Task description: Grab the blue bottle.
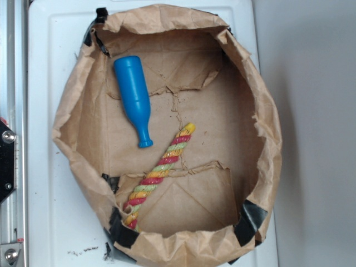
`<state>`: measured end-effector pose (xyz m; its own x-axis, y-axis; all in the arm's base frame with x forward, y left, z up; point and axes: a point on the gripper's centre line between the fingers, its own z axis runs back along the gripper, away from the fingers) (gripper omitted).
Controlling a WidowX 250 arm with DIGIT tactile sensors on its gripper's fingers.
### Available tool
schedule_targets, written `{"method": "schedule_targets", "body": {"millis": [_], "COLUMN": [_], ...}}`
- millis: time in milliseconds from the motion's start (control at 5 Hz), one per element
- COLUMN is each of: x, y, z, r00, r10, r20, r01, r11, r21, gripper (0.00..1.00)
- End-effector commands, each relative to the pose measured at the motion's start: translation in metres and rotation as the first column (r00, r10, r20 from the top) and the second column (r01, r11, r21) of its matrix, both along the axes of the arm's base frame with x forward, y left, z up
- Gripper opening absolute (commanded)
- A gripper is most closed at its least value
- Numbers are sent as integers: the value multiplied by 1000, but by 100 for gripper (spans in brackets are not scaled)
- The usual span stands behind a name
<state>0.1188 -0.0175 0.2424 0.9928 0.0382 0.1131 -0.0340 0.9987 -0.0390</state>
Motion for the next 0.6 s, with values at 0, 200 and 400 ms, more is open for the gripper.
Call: {"method": "schedule_targets", "body": {"millis": [0, 200, 400], "x": [0, 50, 98], "y": [0, 27, 47], "z": [0, 3, -3], "r00": [1000, 998, 998], "r10": [0, -37, 40], "r20": [0, 46, 50], "r01": [0, 39, -39], "r11": [1000, 999, 999], "r21": [0, -30, -24], "gripper": [100, 100, 100]}}
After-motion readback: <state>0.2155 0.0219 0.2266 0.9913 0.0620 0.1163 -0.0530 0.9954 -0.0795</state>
